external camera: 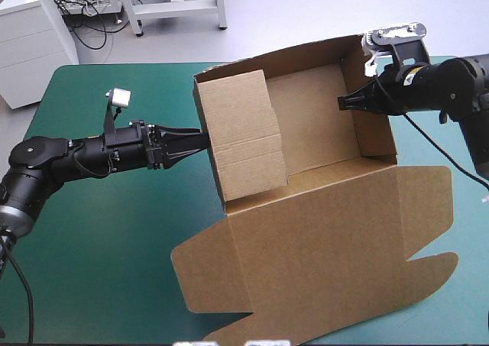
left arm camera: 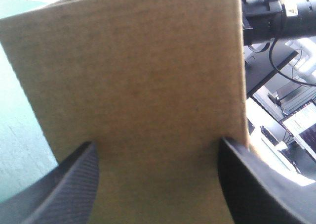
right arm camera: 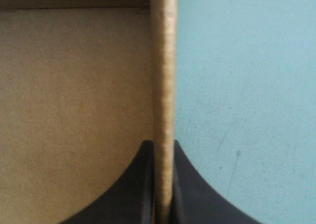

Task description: Fold the box

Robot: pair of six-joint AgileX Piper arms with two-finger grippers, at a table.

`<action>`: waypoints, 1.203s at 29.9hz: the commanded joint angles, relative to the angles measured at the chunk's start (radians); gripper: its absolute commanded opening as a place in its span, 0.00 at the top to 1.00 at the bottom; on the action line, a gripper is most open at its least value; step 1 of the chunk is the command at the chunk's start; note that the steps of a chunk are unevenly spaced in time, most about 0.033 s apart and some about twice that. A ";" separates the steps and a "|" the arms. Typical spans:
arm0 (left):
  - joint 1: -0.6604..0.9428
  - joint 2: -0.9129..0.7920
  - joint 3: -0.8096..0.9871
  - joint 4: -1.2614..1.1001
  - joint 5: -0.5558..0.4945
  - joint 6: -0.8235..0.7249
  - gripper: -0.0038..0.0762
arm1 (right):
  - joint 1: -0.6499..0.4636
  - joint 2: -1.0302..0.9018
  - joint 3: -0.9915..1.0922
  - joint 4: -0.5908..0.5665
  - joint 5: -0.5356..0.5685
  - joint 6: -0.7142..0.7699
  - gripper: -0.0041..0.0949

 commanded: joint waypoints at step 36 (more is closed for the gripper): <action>-0.007 -0.029 -0.431 0.564 -0.026 -0.464 0.34 | 0.113 0.000 -0.025 -0.052 -0.154 0.186 0.98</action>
